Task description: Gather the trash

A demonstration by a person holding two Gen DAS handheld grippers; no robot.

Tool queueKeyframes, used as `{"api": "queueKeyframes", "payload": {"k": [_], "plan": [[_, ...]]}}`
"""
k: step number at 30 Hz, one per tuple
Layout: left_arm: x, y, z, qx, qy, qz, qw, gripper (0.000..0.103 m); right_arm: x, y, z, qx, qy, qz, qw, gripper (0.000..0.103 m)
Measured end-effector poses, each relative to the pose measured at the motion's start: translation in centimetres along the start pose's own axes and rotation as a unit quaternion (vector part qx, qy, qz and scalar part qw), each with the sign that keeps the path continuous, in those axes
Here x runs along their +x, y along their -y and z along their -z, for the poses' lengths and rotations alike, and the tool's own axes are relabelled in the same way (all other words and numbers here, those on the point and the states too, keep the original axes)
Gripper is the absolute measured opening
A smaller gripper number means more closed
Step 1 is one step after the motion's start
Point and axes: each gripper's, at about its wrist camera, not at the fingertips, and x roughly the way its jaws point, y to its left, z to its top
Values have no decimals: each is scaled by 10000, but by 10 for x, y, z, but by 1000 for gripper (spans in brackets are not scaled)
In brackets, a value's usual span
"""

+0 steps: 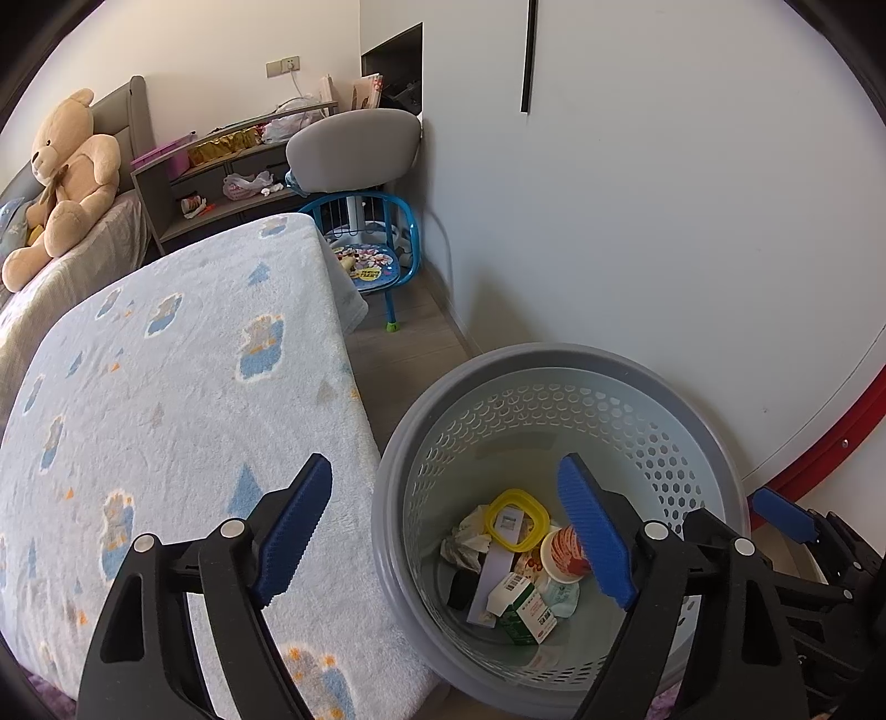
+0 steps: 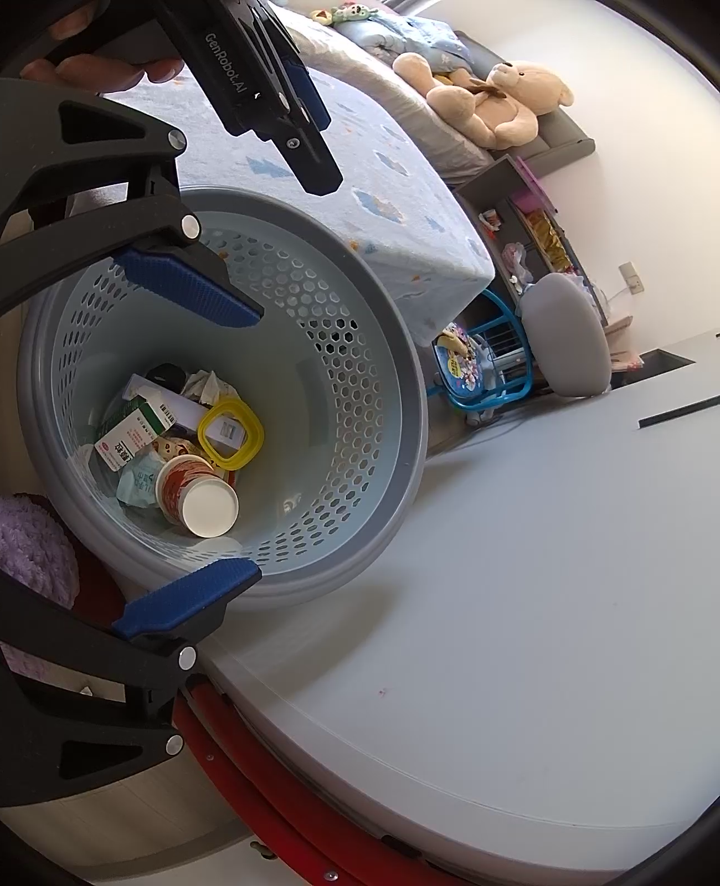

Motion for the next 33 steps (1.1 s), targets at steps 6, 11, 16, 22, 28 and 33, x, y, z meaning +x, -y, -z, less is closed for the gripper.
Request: {"api": "queueKeyframes", "payload": {"k": [6,11,16,22,28,33], "plan": [[-1,0,0,25,10,-64,10000,82,0,0,0,1,-1,1,10000,85],[0,0,0,30,9,-119,9999,82,0,0,0,4,-3,-1,10000,85],[-1,1,0,51,40,-111,9999,82,0,1,0,-6,-9,0,10000,85],[-1,2,-1,57,62,-132,9999,82,-1,-1,-1,-33,-6,18,10000,85],[-1,2,-1,63,54,-139,9999,82,0,-1,0,-36,-9,14,10000,85],[-1,2,-1,62,49,-132,9999,82,-1,-1,0,-31,-7,16,10000,85]]}}
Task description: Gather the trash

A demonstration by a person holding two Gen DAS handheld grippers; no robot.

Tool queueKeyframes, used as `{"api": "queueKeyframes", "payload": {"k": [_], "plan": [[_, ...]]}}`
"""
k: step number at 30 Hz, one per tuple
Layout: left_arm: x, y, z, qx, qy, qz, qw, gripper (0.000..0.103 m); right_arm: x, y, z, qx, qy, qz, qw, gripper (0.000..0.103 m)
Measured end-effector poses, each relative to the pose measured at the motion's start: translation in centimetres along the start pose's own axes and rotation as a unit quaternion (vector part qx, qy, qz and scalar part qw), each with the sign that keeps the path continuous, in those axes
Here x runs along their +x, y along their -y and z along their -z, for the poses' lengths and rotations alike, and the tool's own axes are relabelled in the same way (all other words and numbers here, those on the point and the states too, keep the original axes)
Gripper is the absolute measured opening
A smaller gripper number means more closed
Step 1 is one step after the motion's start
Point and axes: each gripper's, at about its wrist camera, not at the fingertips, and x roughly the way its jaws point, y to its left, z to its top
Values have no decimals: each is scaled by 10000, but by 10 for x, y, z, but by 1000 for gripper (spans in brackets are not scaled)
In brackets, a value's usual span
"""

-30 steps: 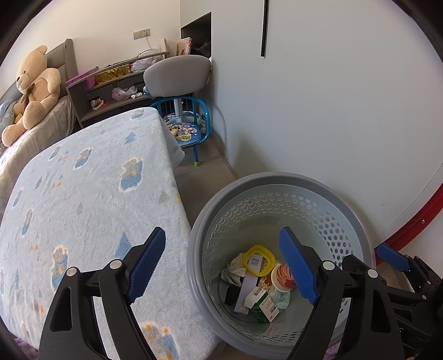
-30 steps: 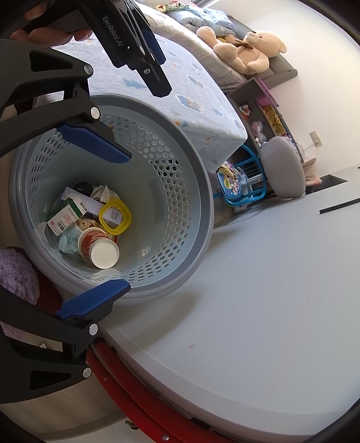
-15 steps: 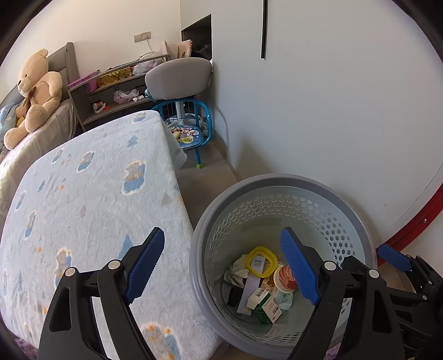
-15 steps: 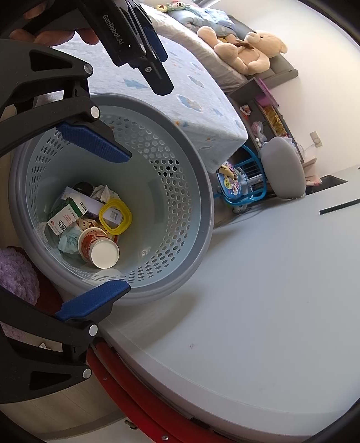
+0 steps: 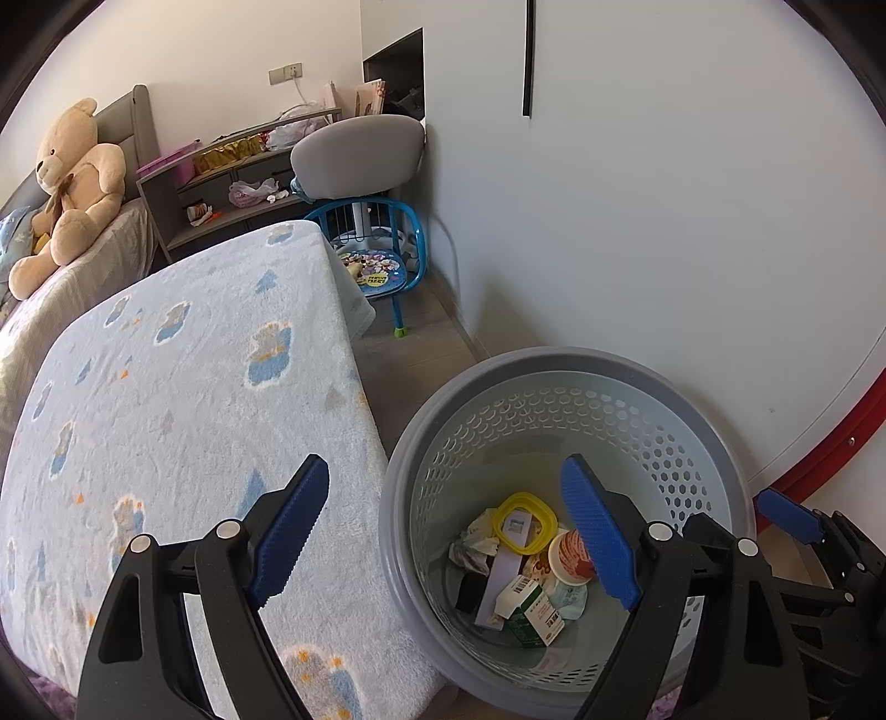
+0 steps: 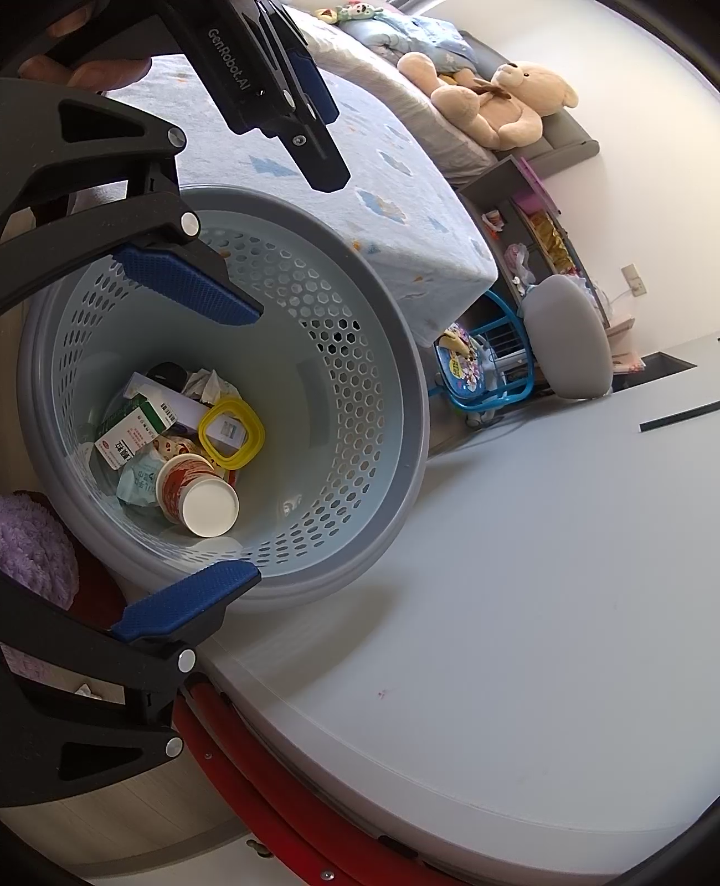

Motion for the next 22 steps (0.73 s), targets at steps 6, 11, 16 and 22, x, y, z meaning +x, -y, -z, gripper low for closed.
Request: {"api": "queueKeyframes", "payload": {"k": [6,11,16,22], "plan": [[1,-1,1,-17,-32,8,10000,82,0,0,0,0,0,-1,10000,85],[2,-2,2,-24,-50,-13,10000,82,0,0,0,1,-1,-2,10000,85],[3,-2,3,-18,-67,-43,10000,82,0,0,0,10,10,-3,10000,88],[5,-2,4,-16,-105,-57,9999,82,0,-1,1,30,16,-18,10000,89]]}}
